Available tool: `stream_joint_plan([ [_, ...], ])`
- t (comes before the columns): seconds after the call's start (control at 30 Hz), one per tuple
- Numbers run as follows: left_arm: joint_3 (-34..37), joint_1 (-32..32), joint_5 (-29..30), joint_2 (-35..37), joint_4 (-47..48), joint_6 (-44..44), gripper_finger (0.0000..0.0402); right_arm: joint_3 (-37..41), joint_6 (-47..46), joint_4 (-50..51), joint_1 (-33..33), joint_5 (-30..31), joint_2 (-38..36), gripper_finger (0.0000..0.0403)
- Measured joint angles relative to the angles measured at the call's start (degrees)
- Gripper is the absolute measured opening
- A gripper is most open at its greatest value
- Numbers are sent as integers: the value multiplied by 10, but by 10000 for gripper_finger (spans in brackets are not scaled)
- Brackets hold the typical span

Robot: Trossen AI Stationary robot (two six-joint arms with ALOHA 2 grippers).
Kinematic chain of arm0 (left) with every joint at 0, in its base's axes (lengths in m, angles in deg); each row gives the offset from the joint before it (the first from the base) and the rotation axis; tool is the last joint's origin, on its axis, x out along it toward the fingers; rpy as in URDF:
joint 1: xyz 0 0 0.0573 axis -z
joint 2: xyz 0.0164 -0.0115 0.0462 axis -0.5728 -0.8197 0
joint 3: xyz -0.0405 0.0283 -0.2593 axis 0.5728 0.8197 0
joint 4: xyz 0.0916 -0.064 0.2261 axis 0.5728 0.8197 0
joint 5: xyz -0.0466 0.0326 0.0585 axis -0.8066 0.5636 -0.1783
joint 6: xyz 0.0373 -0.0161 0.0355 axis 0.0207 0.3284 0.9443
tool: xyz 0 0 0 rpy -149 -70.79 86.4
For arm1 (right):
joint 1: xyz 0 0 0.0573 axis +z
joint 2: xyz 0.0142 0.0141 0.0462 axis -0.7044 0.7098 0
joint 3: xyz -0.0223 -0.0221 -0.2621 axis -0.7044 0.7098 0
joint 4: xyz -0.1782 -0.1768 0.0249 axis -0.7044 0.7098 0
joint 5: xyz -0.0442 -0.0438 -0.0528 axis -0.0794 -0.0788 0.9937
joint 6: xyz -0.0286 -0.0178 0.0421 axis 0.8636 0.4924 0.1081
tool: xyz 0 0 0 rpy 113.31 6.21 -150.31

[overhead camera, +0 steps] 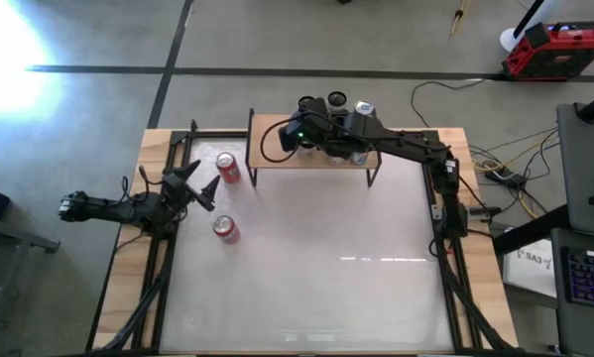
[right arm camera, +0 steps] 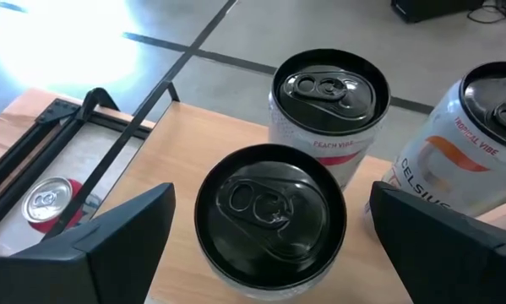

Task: Place canned beverage on shelf
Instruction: Adjust the white pink soda can

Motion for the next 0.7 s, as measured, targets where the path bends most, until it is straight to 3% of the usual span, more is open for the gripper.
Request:
stream_joint_plan([
  [0.37,0,0,0,0,0,0,398,0,-15,0,0,9,1,375],
  [0.7,0,0,0,0,0,0,398,1,-19,3,0,6,2,286],
])
